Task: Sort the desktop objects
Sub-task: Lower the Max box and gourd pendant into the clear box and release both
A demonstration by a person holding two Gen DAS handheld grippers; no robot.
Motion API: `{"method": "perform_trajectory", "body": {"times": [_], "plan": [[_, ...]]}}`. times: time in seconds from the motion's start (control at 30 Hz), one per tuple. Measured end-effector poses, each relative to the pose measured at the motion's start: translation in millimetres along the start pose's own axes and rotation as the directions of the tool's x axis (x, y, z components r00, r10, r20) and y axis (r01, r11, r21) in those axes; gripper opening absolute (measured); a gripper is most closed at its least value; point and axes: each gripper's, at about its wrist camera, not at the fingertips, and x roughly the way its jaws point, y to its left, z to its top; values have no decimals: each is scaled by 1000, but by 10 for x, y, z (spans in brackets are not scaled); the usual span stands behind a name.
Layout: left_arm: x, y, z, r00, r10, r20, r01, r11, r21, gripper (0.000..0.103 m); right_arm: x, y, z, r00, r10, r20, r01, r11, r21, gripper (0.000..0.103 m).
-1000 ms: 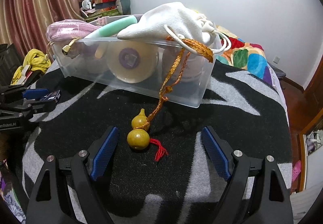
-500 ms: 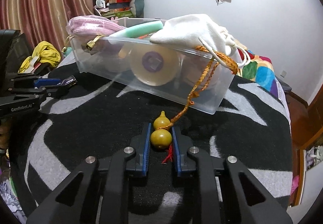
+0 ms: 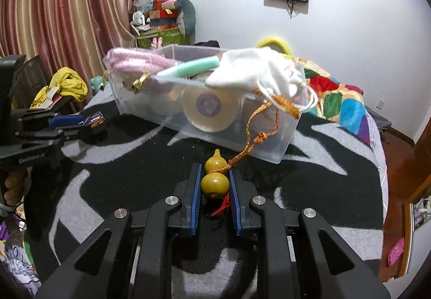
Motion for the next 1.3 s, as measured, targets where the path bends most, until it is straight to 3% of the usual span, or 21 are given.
{"method": "perform_trajectory", "body": {"times": [0.37, 0.77, 1.3], "plan": [[-234, -47, 192, 996, -67, 54, 69, 997, -26, 28, -197, 59, 230, 995, 40, 89, -39, 999, -14, 17], [-415, 118, 395, 993, -57, 103, 62, 997, -48, 28, -275, 59, 552, 986, 43, 163, -38, 999, -35, 17], [-260, 38, 913, 980, -139, 141, 148, 988, -53, 28, 10, -22, 821, 989, 52, 136, -48, 998, -33, 17]]}}
